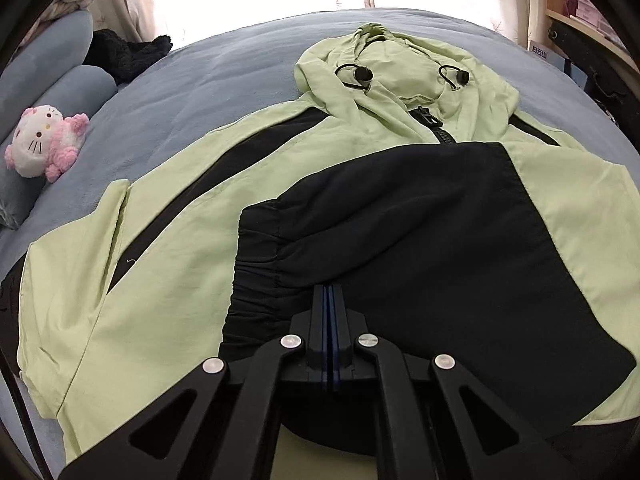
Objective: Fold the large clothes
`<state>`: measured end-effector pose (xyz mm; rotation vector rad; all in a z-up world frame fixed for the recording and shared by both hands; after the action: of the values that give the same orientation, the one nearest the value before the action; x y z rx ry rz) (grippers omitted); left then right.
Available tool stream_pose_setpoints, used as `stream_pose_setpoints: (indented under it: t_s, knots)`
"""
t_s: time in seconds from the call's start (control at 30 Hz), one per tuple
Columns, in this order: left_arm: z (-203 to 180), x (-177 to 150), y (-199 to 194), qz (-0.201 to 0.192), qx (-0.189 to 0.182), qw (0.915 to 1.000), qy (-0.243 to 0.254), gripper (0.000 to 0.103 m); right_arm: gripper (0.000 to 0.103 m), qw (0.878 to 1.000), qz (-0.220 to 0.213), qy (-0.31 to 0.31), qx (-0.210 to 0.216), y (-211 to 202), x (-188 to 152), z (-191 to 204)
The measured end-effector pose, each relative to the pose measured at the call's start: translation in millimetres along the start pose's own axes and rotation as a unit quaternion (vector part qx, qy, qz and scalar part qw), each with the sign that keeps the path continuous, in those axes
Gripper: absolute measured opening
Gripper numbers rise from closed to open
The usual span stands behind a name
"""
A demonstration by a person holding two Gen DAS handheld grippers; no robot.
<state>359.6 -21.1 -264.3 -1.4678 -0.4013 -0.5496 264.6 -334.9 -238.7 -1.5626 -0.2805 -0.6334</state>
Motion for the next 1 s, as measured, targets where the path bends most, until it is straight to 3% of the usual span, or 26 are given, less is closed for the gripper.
stream_pose_setpoints:
  t_s: [0.07,0.13,0.2,0.27,0.4,0.53,0.63,0.73,1.0]
  knots:
    - [-1.2,2.3,3.9,0.000,0.007,0.9999,0.008,0.001,0.000,1.000,0.009,0.019,0.003,2.6,-1.6,-23.7]
    - [-1.6,4.7,5.0,0.001,0.014,0.9998,0.016,0.001,0.000,1.000,0.009,0.025,0.006,0.2,-0.5,-30.9]
    - [-3.7,4.9,3.7,0.000,0.018,0.9996,0.024,0.000,0.005,0.999,0.005,0.018,-0.034,-2.7,3.2,-40.7]
    - [-4.3,5.1,0.2,0.002,0.015,0.9994,0.030,0.000,0.005,0.999,0.006,0.038,-0.019,-3.4,4.8,-43.0]
    - [-10.7,6.1,-16.0,0.013,-0.007,0.9994,0.031,0.014,0.005,0.998,0.002,0.068,0.001,-18.1,7.7,-45.8]
    - [-16.7,11.0,-48.2,-0.008,-0.016,0.9994,0.029,0.027,0.005,0.998,-0.014,0.058,0.008,-45.3,7.8,-33.6]
    - [-23.2,10.8,-75.4,-0.023,-0.024,0.9989,0.033,0.049,0.005,0.998,-0.025,0.047,0.016,-68.2,8.4,-20.2]
    - [-29.1,7.3,-107.0,-0.044,-0.032,0.9977,0.039,0.053,0.005,0.998,-0.038,0.041,0.031,-93.9,7.7,-5.5]
    - [-29.5,-16.0,-167.2,-0.052,-0.049,0.9965,0.043,0.058,0.005,0.998,-0.053,0.005,0.043,-144.3,-12.5,35.8]
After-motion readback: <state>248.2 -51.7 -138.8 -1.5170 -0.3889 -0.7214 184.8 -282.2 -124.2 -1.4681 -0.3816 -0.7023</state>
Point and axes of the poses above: each gripper's, at about its wrist camera, not at the fingertips, and y roughly the way its jaws point, z to its left, x to its top, the point moved 10 cm from there along y, roughly the way its jaws point, and after that the axes turned 2 degrees about -x, right-handed, at the moved point
